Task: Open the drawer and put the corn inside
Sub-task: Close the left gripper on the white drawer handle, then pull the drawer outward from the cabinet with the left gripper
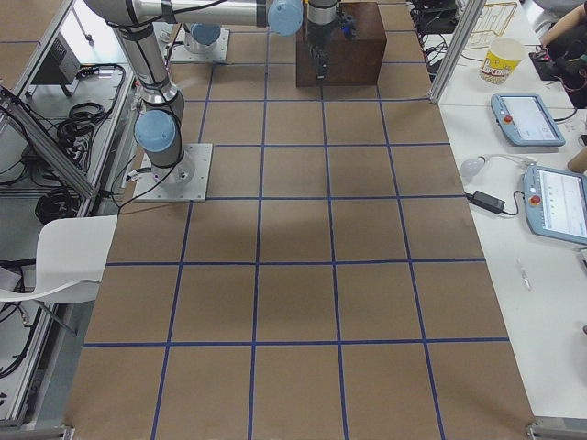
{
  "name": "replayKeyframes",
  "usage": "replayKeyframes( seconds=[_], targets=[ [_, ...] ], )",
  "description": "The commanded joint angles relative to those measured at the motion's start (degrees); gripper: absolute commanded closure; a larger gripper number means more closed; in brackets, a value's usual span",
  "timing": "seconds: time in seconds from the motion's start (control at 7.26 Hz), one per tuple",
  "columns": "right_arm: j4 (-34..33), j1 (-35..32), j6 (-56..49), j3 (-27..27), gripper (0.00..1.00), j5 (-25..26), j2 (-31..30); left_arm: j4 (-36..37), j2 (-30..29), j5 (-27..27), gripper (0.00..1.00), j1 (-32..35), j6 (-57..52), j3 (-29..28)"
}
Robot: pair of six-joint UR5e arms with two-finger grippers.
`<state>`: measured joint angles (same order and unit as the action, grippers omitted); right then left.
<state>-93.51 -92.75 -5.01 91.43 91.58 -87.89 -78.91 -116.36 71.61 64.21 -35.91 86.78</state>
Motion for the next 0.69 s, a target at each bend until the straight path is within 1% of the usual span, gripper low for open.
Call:
replayKeyframes(
  seconds=[0.0,0.28,0.55],
  targets=[
    [0.0,-0.15,0.0,0.06,0.0,0.0,0.0,0.51,0.0,1.16,0.0,-0.23,-0.74,-0.12],
    [0.0,-0.15,0.0,-0.03,0.0,0.0,0.0,0.94,0.0,1.16,0.0,-0.31,-0.74,-0.21],
    [0.0,0.03,0.0,-0.03,0.0,0.0,0.0,1.56,0.0,2.39,0.0,-0.57,-0.91,-0.21]
  ],
)
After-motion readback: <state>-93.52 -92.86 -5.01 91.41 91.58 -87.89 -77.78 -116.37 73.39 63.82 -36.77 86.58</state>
